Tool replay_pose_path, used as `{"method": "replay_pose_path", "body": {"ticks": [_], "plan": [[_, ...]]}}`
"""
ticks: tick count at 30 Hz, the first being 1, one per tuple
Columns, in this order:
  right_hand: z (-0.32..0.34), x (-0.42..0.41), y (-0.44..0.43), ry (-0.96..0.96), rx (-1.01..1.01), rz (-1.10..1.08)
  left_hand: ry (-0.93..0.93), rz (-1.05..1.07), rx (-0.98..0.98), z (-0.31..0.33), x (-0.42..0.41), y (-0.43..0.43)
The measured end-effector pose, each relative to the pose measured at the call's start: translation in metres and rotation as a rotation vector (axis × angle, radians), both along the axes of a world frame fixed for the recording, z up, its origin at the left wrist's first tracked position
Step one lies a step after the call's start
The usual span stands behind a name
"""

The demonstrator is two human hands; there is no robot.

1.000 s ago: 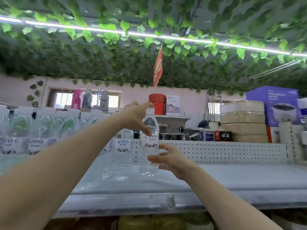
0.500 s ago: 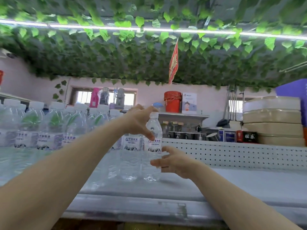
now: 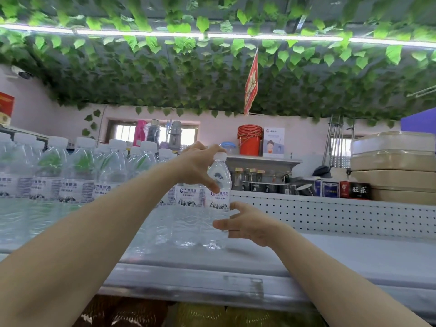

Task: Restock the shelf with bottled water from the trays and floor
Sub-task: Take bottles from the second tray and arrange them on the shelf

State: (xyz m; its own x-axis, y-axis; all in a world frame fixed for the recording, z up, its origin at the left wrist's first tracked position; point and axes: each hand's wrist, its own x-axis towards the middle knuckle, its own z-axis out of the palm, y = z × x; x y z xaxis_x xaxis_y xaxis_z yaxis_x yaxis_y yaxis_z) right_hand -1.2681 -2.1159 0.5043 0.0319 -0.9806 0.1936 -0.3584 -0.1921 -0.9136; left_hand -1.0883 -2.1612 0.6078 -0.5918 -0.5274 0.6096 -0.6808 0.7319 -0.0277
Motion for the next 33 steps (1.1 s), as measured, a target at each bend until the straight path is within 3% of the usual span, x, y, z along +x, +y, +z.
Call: {"method": "replay_pose_path", "body": {"ticks": [11,16,20,26,33], "plan": [[0.001,-0.001,0.003,0.013,0.015,-0.012,0.010,0.068,0.021,-0.005,0.000,0.003],[0.003,0.004,0.012,0.034,0.019,-0.033,-0.013,0.130,-0.067,-0.010,0.000,0.015],[0.006,0.018,0.030,0.188,0.002,-0.152,-0.007,0.173,-0.134,-0.017,0.005,0.040],[0.024,0.045,0.086,0.539,-0.189,-0.451,0.190,0.000,-0.042,-0.028,0.044,0.071],[0.018,0.112,0.177,0.574,-0.315,-0.612,0.415,-0.101,0.168,-0.075,0.128,0.134]]}}
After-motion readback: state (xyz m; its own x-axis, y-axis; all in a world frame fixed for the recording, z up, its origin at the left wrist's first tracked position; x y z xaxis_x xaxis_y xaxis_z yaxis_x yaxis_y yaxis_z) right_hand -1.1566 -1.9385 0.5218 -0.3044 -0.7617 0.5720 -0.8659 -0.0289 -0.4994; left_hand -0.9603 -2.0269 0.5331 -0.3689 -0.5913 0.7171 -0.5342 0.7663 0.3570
